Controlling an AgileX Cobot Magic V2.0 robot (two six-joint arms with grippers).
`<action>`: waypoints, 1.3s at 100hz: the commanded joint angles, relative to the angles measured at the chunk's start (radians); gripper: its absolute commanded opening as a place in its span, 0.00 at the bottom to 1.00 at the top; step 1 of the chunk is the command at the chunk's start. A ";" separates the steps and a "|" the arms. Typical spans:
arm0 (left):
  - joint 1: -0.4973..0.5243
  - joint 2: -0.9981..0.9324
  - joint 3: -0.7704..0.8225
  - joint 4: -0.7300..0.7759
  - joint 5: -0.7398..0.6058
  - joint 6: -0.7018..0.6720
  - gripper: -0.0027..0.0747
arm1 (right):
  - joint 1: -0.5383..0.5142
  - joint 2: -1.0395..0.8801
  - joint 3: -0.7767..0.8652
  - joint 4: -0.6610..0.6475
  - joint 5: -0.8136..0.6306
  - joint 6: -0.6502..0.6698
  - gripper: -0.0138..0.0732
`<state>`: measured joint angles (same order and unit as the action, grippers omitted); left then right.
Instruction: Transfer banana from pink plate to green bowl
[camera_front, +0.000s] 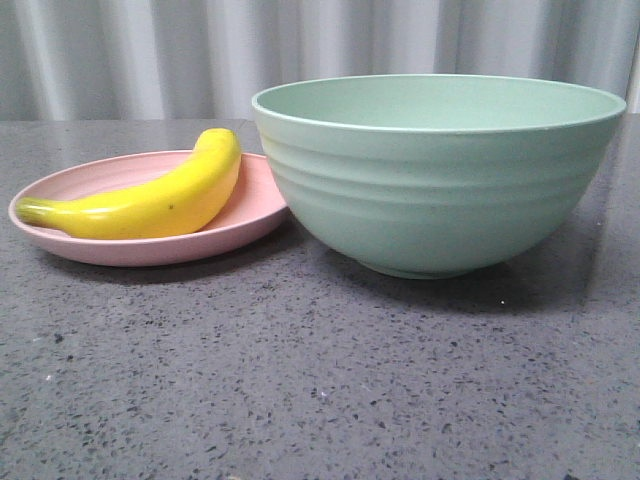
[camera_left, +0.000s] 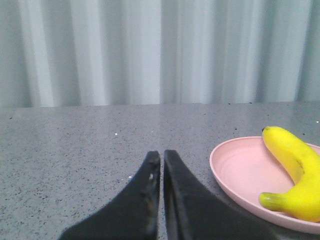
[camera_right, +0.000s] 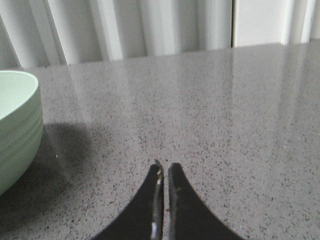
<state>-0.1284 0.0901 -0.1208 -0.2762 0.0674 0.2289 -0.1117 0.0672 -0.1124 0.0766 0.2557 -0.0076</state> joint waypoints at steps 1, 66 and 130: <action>0.001 0.094 -0.080 -0.012 -0.062 -0.007 0.01 | -0.002 0.099 -0.091 -0.002 0.005 -0.004 0.09; -0.001 0.374 -0.140 -0.041 -0.274 -0.009 0.51 | -0.002 0.315 -0.185 0.125 -0.002 -0.004 0.09; -0.154 0.747 -0.511 -0.039 0.104 0.055 0.60 | -0.002 0.323 -0.179 0.125 -0.028 -0.004 0.09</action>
<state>-0.2235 0.7742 -0.5716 -0.3088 0.2271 0.2791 -0.1117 0.3742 -0.2637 0.1999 0.3189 -0.0076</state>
